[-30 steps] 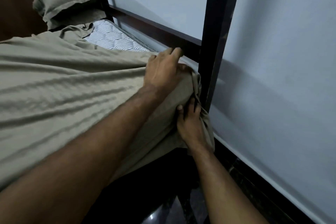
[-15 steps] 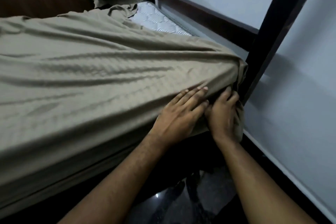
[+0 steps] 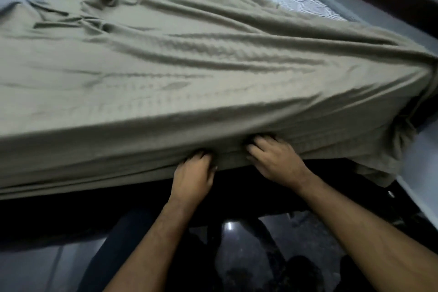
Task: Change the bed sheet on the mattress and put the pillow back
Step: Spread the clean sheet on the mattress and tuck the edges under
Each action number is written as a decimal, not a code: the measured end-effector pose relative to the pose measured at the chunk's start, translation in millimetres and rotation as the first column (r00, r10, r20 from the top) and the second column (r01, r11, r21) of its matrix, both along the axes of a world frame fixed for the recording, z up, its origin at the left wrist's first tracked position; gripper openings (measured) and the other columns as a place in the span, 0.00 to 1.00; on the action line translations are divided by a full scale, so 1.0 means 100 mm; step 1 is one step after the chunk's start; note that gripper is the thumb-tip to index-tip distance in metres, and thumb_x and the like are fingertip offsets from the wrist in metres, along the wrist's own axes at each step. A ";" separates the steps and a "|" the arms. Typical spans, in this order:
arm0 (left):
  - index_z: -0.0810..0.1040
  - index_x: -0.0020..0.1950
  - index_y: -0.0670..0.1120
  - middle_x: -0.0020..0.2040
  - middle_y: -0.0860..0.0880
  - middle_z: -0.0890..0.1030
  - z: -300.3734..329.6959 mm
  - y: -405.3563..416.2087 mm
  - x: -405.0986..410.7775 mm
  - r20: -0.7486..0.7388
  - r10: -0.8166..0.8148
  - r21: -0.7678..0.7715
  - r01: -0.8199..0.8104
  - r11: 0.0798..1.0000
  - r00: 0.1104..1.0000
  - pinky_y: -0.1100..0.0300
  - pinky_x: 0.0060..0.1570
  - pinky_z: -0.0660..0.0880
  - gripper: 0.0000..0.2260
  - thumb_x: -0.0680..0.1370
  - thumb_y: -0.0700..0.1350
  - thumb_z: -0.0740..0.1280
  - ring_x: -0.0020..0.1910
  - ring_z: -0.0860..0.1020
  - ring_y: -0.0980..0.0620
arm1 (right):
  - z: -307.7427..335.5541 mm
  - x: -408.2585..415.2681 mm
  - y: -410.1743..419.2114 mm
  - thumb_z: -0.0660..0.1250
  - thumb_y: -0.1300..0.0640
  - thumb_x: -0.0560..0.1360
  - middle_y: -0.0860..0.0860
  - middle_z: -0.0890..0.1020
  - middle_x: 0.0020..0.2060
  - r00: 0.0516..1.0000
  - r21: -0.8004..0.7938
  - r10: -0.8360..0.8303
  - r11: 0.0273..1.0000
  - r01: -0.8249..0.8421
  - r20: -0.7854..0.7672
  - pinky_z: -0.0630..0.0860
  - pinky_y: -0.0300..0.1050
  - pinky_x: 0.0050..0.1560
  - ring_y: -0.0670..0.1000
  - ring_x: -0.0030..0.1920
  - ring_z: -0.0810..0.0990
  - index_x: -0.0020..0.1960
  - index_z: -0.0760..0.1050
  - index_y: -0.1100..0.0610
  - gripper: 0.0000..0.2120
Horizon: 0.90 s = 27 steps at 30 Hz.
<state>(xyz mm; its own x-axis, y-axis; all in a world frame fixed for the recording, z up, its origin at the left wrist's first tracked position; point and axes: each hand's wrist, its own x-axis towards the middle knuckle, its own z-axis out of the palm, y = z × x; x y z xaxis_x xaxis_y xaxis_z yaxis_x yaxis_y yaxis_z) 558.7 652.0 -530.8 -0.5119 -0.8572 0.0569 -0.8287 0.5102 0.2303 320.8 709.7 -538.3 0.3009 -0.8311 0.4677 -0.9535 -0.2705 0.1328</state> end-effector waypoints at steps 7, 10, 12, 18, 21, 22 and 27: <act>0.79 0.63 0.50 0.63 0.48 0.80 -0.10 -0.04 0.40 0.082 0.177 0.056 -0.182 0.982 0.981 0.51 0.57 0.74 0.16 0.77 0.53 0.69 0.61 0.79 0.43 | -0.38 0.49 -0.28 0.56 0.55 0.75 0.51 0.79 0.66 0.951 0.272 0.258 0.940 -0.206 -0.170 0.78 0.47 0.50 0.51 0.59 0.80 0.72 0.75 0.53 0.26; 0.79 0.61 0.49 0.60 0.46 0.80 -0.11 -0.05 0.58 0.121 0.275 0.054 -0.283 0.958 0.954 0.50 0.56 0.73 0.15 0.78 0.55 0.68 0.60 0.79 0.42 | -0.45 0.79 -0.44 0.55 0.56 0.76 0.53 0.79 0.66 0.933 0.262 0.336 0.919 -0.294 -0.130 0.80 0.47 0.47 0.53 0.60 0.81 0.72 0.75 0.55 0.25; 0.78 0.61 0.47 0.60 0.45 0.79 -0.08 -0.07 0.74 0.151 0.331 0.064 -0.344 0.937 0.931 0.50 0.56 0.73 0.17 0.78 0.56 0.68 0.60 0.78 0.42 | -0.51 1.03 -0.54 0.55 0.56 0.76 0.54 0.79 0.65 0.930 0.252 0.358 0.911 -0.327 -0.086 0.81 0.49 0.45 0.54 0.59 0.81 0.71 0.75 0.57 0.25; 0.75 0.65 0.45 0.64 0.43 0.75 -0.05 -0.07 1.30 0.179 0.441 0.182 -0.471 0.863 0.879 0.48 0.60 0.74 0.21 0.78 0.57 0.69 0.65 0.74 0.40 | -0.41 1.59 -0.72 0.57 0.53 0.71 0.54 0.80 0.46 0.958 0.241 0.287 0.931 -0.273 -0.025 0.78 0.49 0.32 0.58 0.42 0.83 0.48 0.80 0.56 0.15; 0.75 0.65 0.45 0.63 0.42 0.75 -0.04 -0.12 1.38 0.111 0.451 0.175 -0.465 0.868 0.885 0.47 0.61 0.74 0.21 0.77 0.55 0.70 0.64 0.74 0.40 | -0.37 1.62 -0.73 0.57 0.54 0.70 0.54 0.77 0.40 0.943 0.220 0.334 0.919 -0.328 0.010 0.74 0.47 0.28 0.57 0.39 0.81 0.38 0.74 0.55 0.08; 0.75 0.65 0.45 0.63 0.42 0.75 -0.04 -0.13 1.40 0.083 0.455 0.165 -0.463 0.871 0.886 0.47 0.62 0.74 0.21 0.77 0.54 0.70 0.64 0.74 0.39 | -0.38 1.61 -0.71 0.58 0.54 0.70 0.52 0.76 0.40 0.913 0.240 0.408 0.883 -0.403 0.032 0.73 0.46 0.27 0.56 0.39 0.80 0.39 0.73 0.54 0.07; 0.79 0.63 0.46 0.64 0.42 0.75 -0.15 -0.17 1.35 0.040 0.440 0.204 -0.438 0.876 0.897 0.46 0.60 0.76 0.18 0.78 0.54 0.69 0.60 0.78 0.38 | -0.48 1.52 -0.52 0.67 0.53 0.68 0.46 0.75 0.38 0.857 0.351 0.513 0.795 -0.495 0.046 0.72 0.41 0.29 0.48 0.36 0.79 0.41 0.75 0.48 0.03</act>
<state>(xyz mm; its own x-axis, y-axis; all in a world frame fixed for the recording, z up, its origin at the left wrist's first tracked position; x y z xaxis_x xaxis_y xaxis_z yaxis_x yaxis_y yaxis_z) 693.9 635.2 -546.1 -0.0808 -0.9870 -0.1392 -0.9544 0.0364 0.2963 472.9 657.9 -586.3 0.7363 -0.6575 0.1598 -0.6643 -0.7474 -0.0142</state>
